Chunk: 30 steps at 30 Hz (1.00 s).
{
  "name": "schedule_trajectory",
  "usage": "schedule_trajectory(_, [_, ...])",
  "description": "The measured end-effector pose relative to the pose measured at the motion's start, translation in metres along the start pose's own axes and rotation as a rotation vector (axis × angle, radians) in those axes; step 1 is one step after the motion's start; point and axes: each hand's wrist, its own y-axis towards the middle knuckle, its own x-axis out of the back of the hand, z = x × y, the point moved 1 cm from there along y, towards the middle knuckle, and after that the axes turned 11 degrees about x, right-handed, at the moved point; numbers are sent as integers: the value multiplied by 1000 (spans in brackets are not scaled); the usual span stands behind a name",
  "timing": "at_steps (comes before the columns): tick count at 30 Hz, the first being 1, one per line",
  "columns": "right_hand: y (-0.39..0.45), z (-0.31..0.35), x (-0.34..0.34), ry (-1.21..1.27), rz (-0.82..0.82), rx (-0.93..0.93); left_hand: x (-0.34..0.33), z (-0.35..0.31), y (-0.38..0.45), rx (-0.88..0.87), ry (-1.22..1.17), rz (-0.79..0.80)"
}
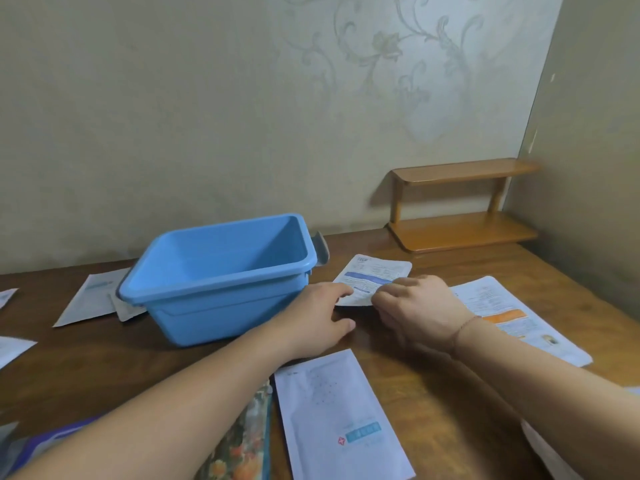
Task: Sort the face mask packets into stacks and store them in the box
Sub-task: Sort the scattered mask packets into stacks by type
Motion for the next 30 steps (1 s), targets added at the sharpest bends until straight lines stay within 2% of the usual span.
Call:
schedule_trajectory(3, [-11, -1, 31, 118, -357, -144, 6, -3, -11, -107, -252, -125])
schedule_trajectory(5, [-8, -1, 60, 214, -502, -316, 12, -6, -21, -79, -540, -173])
schedule_trajectory(6, [-4, -1, 75, 293, -541, -406, 15, -8, -26, -28, -709, -148])
schedule_trajectory(9, [8, -2, 105, 625, -603, -674, 23, -14, -47, 116, -1134, 125])
schedule_trajectory(12, [15, 5, 112, 902, -597, -834, 27, -14, -73, 134, -1295, 367])
schedule_trajectory(15, [20, 24, 111, 1054, -526, -912, 31, -7, -96, 185, -1264, 388])
schedule_trajectory(17, [27, 42, 113, 1223, -462, -920, 35, 3, -110, 235, -1253, 338])
schedule_trajectory(20, [37, 78, 115, 1497, -275, -904, 53, 28, -138, 267, -1217, 216])
schedule_trajectory(24, [56, 131, 104, 1549, -66, -856, 79, 73, -171, 391, -958, 68])
schedule_trajectory(27, [71, 161, 89, 1521, -38, -865, 89, 101, -184, 442, -635, 12])
schedule_trajectory(30, [77, 179, 79, 1395, -18, -832, 86, 113, -189, 418, -365, -3])
